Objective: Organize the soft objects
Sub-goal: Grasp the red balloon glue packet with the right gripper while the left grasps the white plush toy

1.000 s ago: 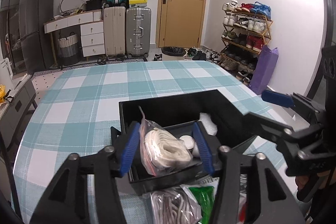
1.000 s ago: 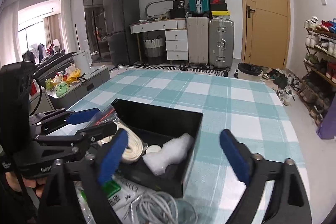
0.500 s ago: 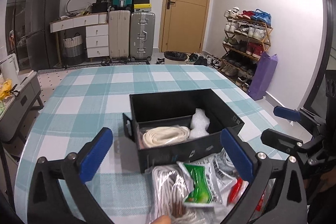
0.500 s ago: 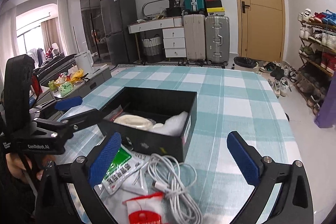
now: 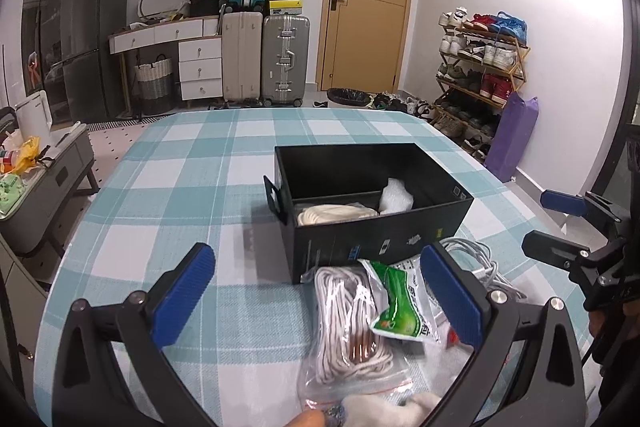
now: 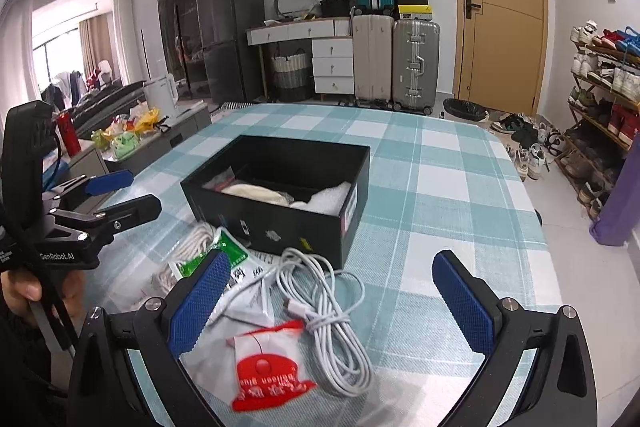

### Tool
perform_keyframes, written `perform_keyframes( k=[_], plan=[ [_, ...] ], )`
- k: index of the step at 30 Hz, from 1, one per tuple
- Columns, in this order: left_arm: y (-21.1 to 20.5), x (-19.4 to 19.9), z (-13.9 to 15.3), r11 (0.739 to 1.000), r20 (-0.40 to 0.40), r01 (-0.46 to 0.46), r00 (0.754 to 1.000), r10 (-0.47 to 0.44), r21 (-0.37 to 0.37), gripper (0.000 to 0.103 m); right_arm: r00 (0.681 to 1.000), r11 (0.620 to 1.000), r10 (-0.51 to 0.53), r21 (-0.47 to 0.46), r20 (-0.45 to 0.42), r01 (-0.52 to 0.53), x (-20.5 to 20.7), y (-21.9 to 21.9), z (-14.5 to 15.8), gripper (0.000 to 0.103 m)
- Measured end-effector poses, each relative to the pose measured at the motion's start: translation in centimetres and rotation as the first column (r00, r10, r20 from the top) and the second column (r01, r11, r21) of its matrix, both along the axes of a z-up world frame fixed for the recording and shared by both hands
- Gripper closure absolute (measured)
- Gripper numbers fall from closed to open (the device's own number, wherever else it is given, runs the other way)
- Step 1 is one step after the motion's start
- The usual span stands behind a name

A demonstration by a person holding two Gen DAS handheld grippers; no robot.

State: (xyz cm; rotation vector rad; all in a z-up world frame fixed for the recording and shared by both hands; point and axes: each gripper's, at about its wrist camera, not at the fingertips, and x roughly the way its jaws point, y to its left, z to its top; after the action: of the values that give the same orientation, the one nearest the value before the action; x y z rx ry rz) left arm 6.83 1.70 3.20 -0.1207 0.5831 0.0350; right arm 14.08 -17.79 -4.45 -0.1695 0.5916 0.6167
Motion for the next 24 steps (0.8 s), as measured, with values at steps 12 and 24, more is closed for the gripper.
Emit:
perform_keyframes(
  k=[12, 24],
  plan=[
    [-0.9, -1.0, -2.0, 1.0, -0.054, 0.013, 0.998, -0.012, 0.012, 0.0, 0.998, 0.998, 0.016, -0.06, -0.064, -0.019, -0.1, -1.6, -1.2, 0.0],
    [-1.7, -2.5, -2.9, 0.999, -0.078, 0.048, 0.996, -0.047, 0.015, 0.0, 0.982, 0.987, 0.151, -0.044, -0.111, -0.156, -1.1, -0.9, -1.8, 0.0]
  ],
)
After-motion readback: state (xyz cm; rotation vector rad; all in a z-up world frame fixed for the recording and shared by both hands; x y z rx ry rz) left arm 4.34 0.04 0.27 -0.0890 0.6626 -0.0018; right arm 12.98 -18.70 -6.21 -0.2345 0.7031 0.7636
